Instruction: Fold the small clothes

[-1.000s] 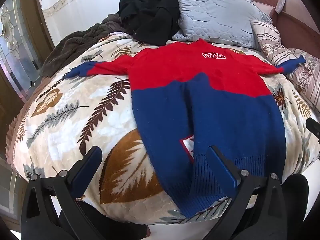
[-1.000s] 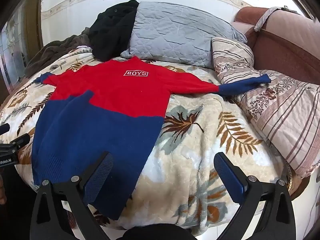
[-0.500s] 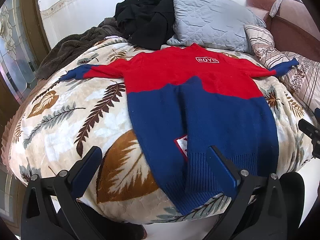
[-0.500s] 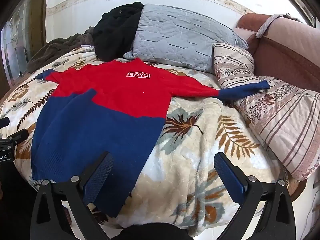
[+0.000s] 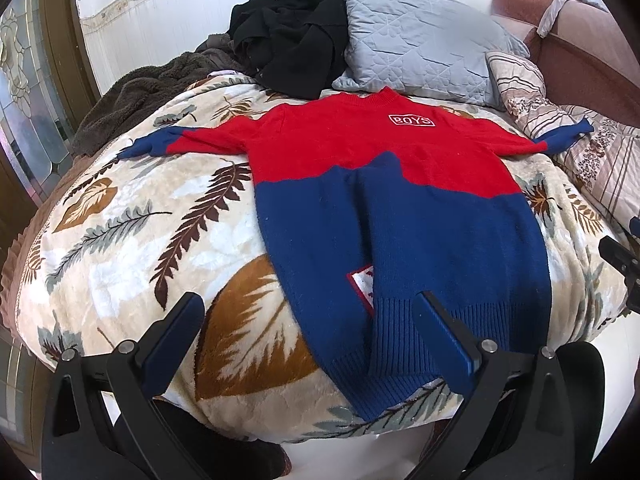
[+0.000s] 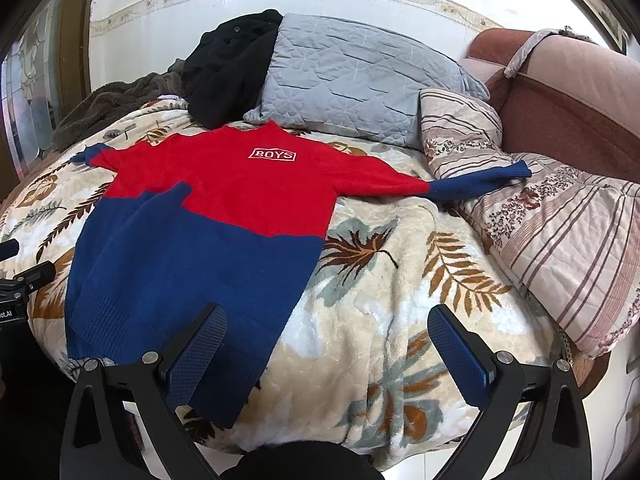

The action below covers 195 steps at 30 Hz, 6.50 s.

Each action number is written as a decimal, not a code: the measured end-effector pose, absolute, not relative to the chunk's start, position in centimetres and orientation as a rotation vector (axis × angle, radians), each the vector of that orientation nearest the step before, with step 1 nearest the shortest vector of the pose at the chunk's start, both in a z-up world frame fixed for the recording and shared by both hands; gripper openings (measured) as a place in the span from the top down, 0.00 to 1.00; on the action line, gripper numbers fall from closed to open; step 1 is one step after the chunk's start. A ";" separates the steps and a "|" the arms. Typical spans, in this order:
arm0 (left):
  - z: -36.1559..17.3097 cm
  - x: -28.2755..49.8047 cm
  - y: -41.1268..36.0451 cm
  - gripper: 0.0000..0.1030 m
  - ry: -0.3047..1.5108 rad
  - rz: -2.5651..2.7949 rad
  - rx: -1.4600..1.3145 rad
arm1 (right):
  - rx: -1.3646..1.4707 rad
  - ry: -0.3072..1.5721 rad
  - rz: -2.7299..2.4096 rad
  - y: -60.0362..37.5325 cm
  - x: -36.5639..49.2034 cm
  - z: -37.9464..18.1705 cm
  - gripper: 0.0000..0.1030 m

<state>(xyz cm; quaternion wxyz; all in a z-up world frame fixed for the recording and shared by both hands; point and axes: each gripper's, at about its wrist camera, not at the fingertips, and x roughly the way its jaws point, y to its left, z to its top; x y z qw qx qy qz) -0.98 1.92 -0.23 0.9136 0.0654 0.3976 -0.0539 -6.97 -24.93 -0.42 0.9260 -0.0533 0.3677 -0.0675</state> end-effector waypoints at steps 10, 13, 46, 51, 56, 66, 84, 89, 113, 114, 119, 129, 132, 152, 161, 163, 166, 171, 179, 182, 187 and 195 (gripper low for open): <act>-0.2 -1.3 2.1 0.00 0.815 -0.117 0.124 | -0.116 0.746 -0.122 -24.2 -7.1 -0.4 0.01; -0.1 -1.3 2.1 0.00 0.815 -0.112 0.131 | -0.118 0.739 -0.115 -24.2 -7.1 -0.3 0.01; -0.1 -1.4 1.6 0.00 0.815 -0.141 0.105 | -0.062 0.734 -0.107 -25.1 -7.0 -0.8 0.01; -0.4 -1.1 1.3 0.00 0.824 -0.140 0.106 | -0.059 0.733 -0.106 -25.2 -6.8 -0.9 0.01; -0.7 -0.8 1.1 0.00 0.836 -0.142 0.107 | -0.054 0.737 -0.102 -25.4 -6.5 -1.2 0.01; -1.0 -0.1 1.2 0.00 0.850 -0.129 0.102 | -0.043 0.746 -0.099 -25.7 -6.0 -1.5 0.01; -2.4 2.5 7.8 0.00 1.004 -0.053 -0.049 | 0.149 0.875 0.087 -27.3 -5.6 -5.1 0.13; -5.0 1.4 6.8 0.00 1.112 -0.152 -0.079 | 0.228 0.977 0.164 -26.4 -4.5 -7.9 0.21; -5.6 2.2 6.3 0.72 1.199 -0.369 -0.228 | 0.432 0.919 0.163 -33.4 -5.5 -7.7 0.92; -5.8 2.5 5.9 0.64 1.207 -0.384 -0.239 | 0.438 0.923 0.165 -33.3 -5.4 -7.8 0.92; -5.6 2.7 5.2 0.93 1.203 -0.399 -0.268 | 0.454 0.882 0.216 -33.3 -5.9 -6.0 0.92; -3.2 2.4 10.0 0.93 1.188 -0.315 -0.270 | 0.454 0.913 0.224 -33.1 -7.6 -5.6 0.97; -6.3 3.2 9.9 0.93 1.276 -0.271 -0.251 | 0.475 1.020 0.163 -33.9 -6.7 -8.9 0.97; -3.8 15.9 3.3 0.36 0.997 -0.144 -0.025 | 0.336 0.968 -0.079 -33.5 9.2 -9.4 0.92; -6.8 17.1 4.2 0.36 1.045 -0.087 -0.042 | 0.397 0.906 -0.099 -35.3 9.6 -10.6 0.94; -6.4 16.8 3.1 0.36 1.033 -0.080 0.029 | 0.402 0.885 -0.089 -35.6 9.3 -9.8 0.88; -4.2 17.1 2.4 0.36 1.000 -0.148 -0.007 | 0.488 0.818 -0.101 -38.5 9.0 -7.5 0.87; -0.1 19.3 0.8 0.26 0.891 -0.197 -0.051 | 0.684 0.613 -0.328 -49.1 7.9 -2.8 0.67; -4.9 22.2 -0.6 0.25 0.985 -0.199 -0.025 | 0.869 0.528 -0.511 -59.0 11.7 -1.6 0.49; -5.7 22.8 -1.0 0.25 1.003 -0.196 -0.023 | 0.858 0.556 -0.559 -59.7 14.0 -2.3 0.50; -4.5 23.4 -1.3 0.25 0.970 -0.227 -0.021 | 0.816 0.565 -0.528 -60.6 15.6 -1.9 0.93; -3.3 25.2 1.7 0.21 0.922 -0.161 -0.130 | 0.782 0.469 -0.494 -61.9 12.8 -2.3 0.93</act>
